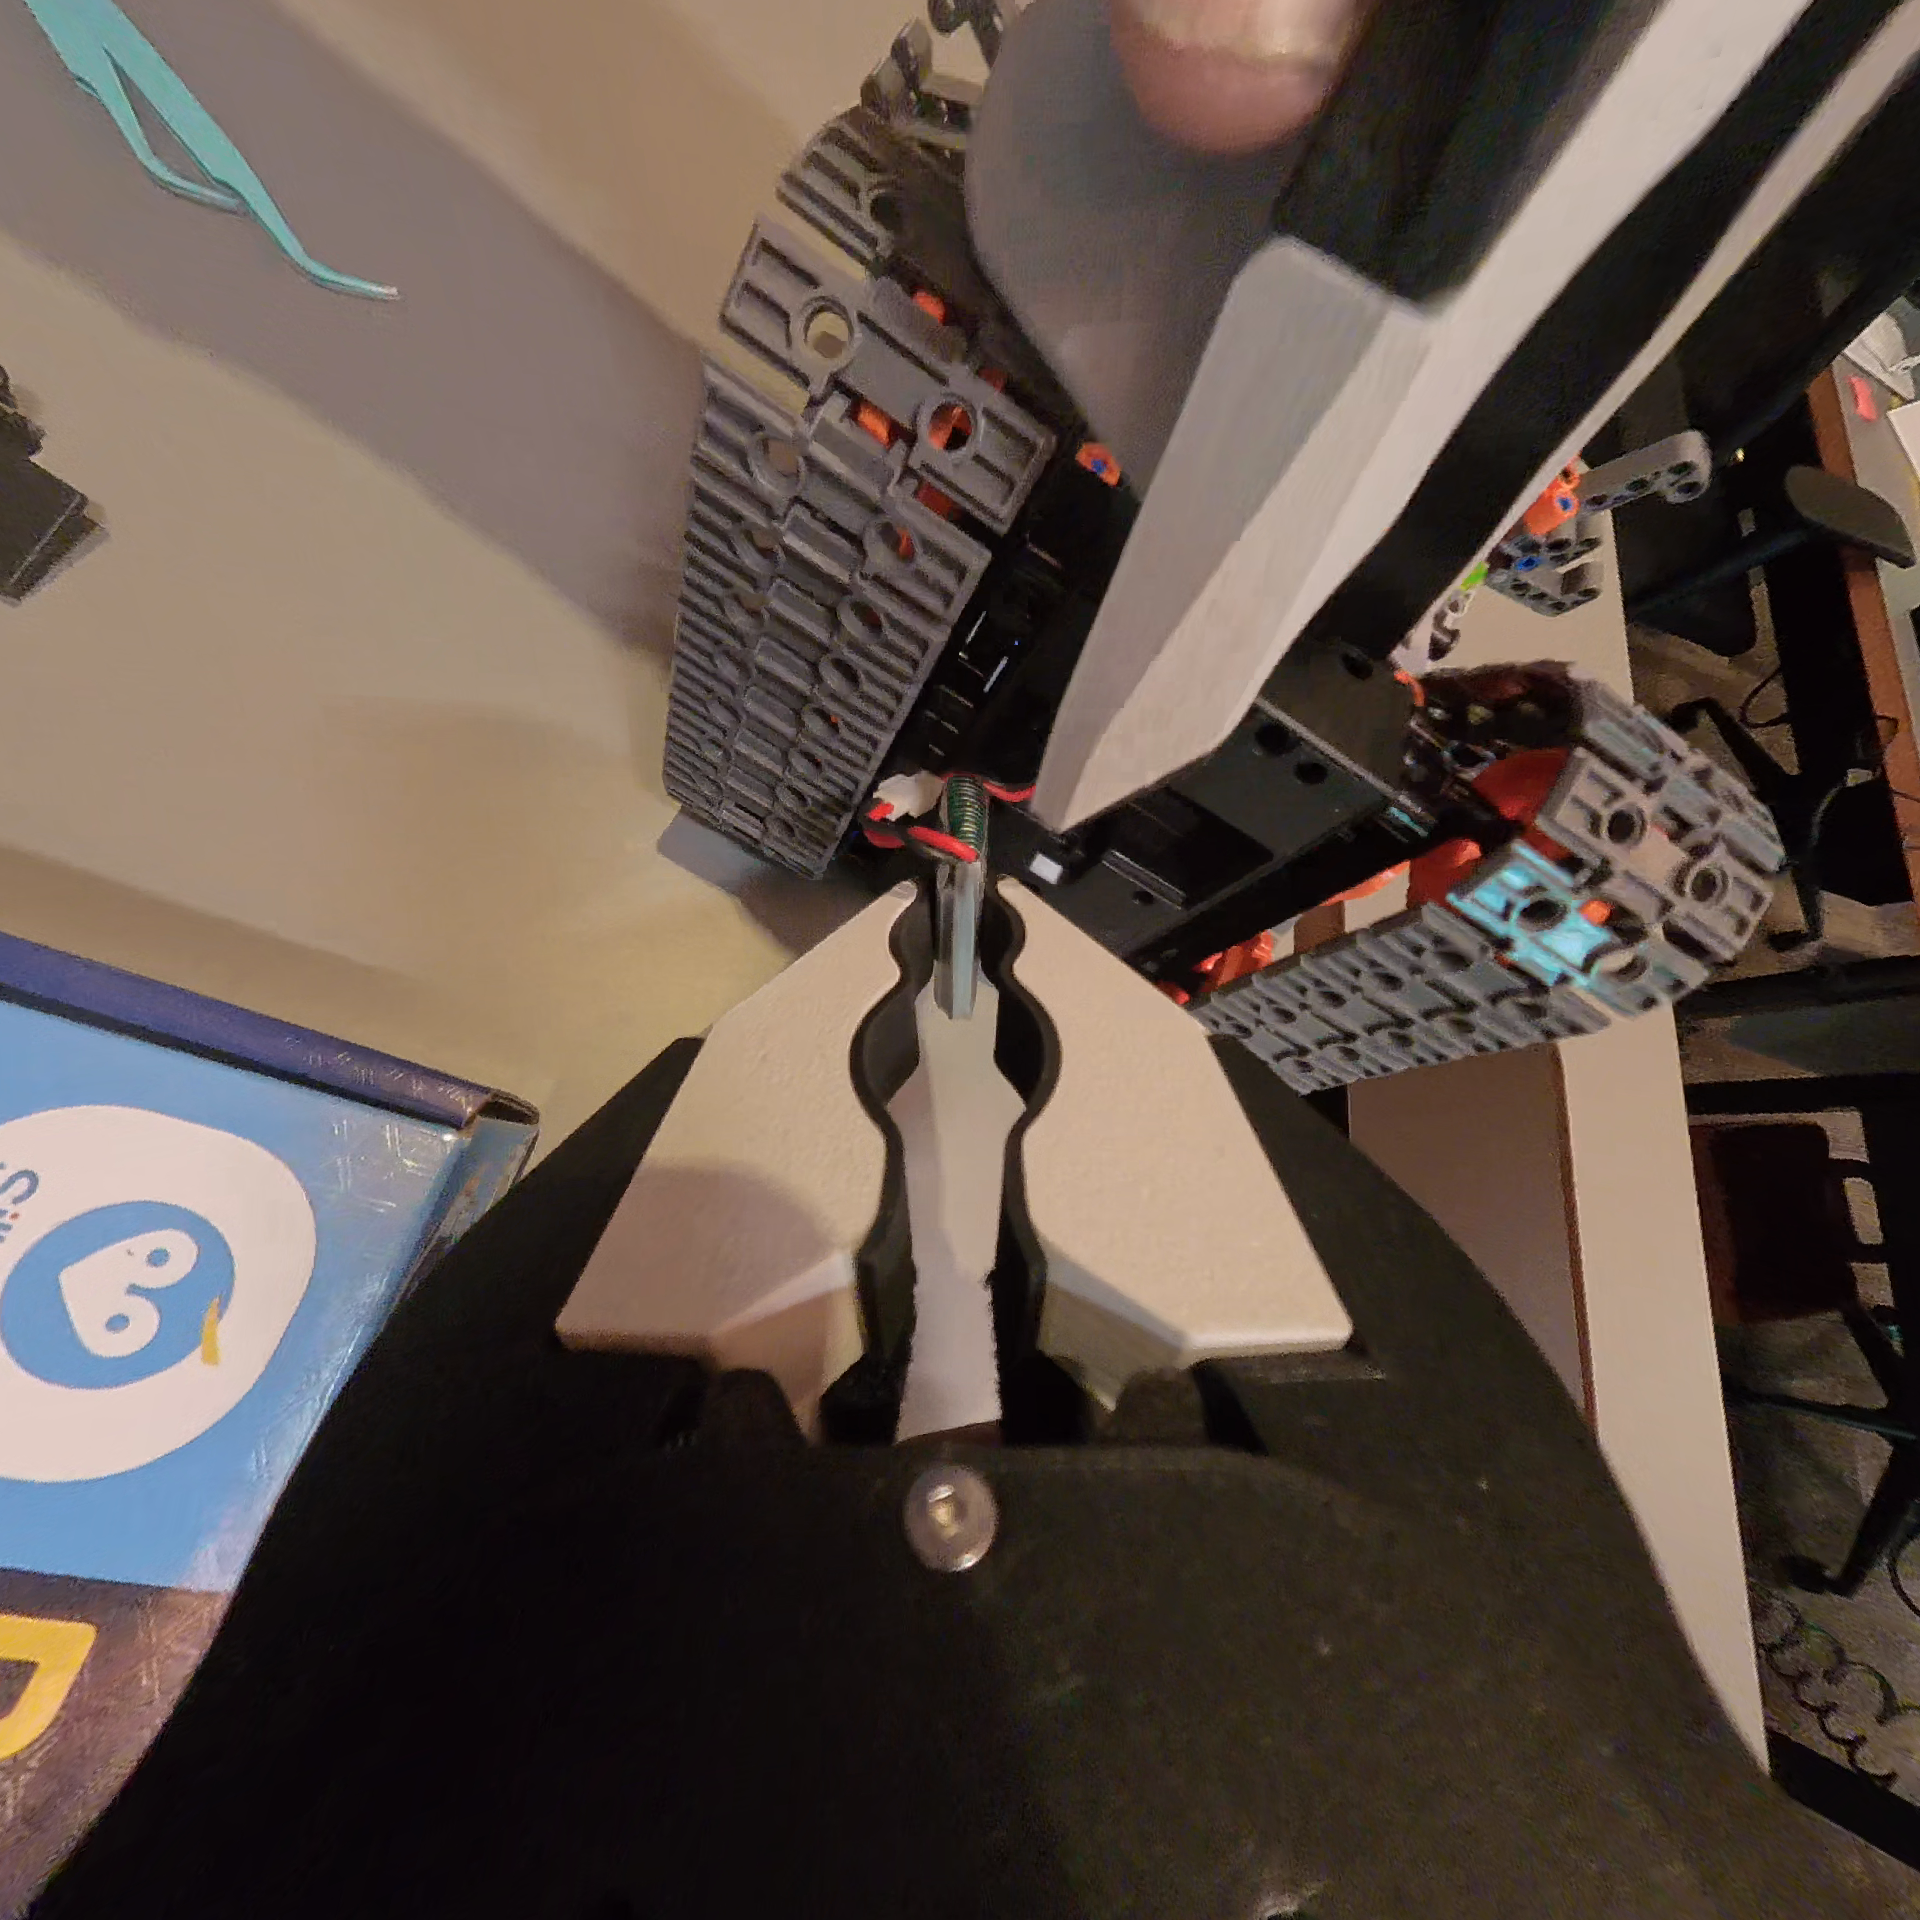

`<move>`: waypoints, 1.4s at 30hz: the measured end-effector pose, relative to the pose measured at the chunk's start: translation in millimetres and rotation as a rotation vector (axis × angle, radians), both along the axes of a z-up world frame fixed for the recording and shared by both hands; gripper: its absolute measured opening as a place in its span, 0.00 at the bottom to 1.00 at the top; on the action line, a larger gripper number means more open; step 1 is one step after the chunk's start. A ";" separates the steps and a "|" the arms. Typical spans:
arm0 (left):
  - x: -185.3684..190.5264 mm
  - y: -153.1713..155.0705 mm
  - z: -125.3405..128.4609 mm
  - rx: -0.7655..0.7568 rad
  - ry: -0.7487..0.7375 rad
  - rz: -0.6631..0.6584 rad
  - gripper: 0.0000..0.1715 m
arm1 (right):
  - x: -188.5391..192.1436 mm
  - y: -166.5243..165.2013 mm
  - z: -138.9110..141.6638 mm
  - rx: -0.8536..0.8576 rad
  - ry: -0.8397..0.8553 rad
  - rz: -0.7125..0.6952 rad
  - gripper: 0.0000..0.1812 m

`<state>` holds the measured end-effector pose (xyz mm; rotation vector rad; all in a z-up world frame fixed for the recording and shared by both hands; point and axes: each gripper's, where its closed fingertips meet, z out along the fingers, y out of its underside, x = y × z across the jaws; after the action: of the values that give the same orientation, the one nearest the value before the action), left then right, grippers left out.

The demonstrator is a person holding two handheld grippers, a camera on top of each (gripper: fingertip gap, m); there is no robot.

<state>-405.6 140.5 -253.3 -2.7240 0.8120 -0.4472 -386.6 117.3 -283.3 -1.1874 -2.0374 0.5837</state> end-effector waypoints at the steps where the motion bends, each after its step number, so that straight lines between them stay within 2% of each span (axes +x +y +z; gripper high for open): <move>1: 0.9 -1.4 -2.9 -0.020 0.029 0.003 0.41 | -0.4 -0.3 -1.5 0.002 -0.011 -0.001 0.03; 3: 2.5 -3.8 -5.8 -0.039 0.074 0.001 0.40 | 0.1 0.4 -2.6 0.027 -0.027 0.000 0.03; 6: 5.0 -3.8 -3.3 -0.033 0.083 0.011 0.24 | 3.0 0.4 1.8 0.021 -0.017 -0.007 0.03; 14: -0.1 -5.8 2.1 -0.023 0.010 0.032 0.22 | 14.5 -2.8 15.2 -0.007 0.016 0.018 0.03; 21: -3.5 -8.1 17.8 -0.010 -0.037 0.031 0.19 | 24.8 -3.7 34.9 -0.034 0.032 0.053 0.03; 29: 6.4 -14.7 24.6 -0.059 -0.083 0.005 0.18 | 32.7 -10.4 49.3 0.010 0.022 0.121 0.03; 33: 12.8 -17.2 34.2 -0.088 -0.164 0.004 0.19 | 35.7 -18.5 57.0 0.003 0.035 0.148 0.03; 40: 19.8 -21.4 30.9 -0.117 -0.181 -0.026 0.19 | 27.4 -24.1 58.2 0.145 0.034 0.179 0.03; 42: 19.7 -21.3 31.1 -0.121 -0.181 -0.029 0.19 | 23.2 -22.6 51.7 0.238 0.007 0.189 0.03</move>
<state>-385.9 119.3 -222.2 -2.7323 0.8013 -0.7598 -363.3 94.7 -231.6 -0.8589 -2.1588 0.4184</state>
